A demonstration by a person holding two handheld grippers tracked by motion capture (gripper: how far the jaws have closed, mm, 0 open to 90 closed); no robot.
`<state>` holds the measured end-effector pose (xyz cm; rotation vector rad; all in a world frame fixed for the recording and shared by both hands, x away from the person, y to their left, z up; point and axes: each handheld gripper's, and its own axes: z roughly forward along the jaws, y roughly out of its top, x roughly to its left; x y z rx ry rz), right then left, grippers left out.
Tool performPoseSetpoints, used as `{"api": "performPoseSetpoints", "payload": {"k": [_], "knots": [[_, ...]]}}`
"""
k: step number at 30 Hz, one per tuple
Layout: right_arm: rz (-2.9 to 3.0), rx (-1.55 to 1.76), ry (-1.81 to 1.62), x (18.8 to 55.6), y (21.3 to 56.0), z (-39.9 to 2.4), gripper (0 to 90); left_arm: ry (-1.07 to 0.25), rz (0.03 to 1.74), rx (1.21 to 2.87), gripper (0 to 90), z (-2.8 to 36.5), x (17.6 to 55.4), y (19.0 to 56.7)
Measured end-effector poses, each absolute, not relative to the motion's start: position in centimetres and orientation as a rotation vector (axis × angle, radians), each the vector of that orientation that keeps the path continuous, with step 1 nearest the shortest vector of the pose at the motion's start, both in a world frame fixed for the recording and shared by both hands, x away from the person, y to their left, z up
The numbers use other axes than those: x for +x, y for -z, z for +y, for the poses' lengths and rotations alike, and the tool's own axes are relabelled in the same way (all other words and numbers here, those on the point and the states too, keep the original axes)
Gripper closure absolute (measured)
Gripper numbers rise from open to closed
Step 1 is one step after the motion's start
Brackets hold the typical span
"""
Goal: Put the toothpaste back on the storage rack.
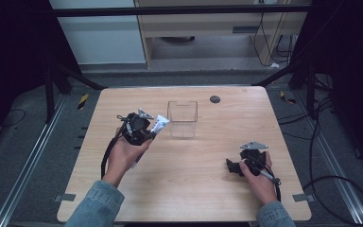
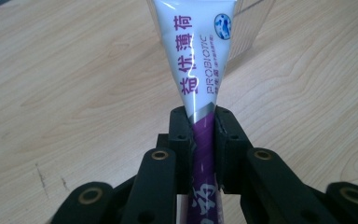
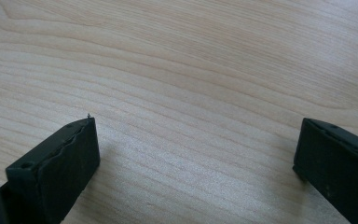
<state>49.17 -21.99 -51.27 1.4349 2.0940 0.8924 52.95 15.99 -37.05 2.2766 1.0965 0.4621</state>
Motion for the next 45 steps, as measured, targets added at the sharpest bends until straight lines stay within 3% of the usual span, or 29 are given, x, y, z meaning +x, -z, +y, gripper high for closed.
{"api": "performPoseSetpoints", "payload": {"k": [45], "knots": [[2.095, 1.437, -0.890, 49.2, 51.3, -22.0, 0.4, -0.577, 0.913, 2.158, 78.7, 10.6, 54.5, 29.9]]}}
